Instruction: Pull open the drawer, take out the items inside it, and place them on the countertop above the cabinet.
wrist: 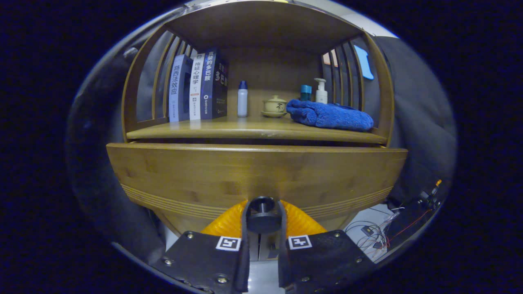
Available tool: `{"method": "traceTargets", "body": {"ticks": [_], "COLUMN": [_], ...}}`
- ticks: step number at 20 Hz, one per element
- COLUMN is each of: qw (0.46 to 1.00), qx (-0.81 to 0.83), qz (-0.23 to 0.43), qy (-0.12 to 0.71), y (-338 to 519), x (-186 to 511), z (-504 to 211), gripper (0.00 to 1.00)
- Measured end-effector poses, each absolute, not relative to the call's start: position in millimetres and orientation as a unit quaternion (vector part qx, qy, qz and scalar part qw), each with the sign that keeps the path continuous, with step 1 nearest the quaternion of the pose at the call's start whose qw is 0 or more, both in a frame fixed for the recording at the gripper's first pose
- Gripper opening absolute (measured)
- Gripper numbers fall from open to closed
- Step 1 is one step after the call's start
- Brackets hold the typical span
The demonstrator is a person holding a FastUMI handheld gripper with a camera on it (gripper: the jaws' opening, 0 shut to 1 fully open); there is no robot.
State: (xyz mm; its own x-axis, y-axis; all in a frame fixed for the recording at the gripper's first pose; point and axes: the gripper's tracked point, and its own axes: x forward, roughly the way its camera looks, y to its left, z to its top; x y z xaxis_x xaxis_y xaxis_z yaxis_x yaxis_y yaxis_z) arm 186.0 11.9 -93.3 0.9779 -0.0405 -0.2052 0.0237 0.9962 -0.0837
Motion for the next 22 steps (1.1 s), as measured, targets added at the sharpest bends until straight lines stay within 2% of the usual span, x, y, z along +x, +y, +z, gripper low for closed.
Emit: {"method": "traceTargets", "body": {"ticks": [10, 22], "qw": [0.991, 0.995], "qx": [-0.059, -0.029], "qz": [-0.025, -0.030], "qy": [0.115, 0.092], "y": [6.3, 8.5], "x": [187.6, 189.4], "z": [-93.0, -89.3], "gripper": [0.28, 0.28]}}
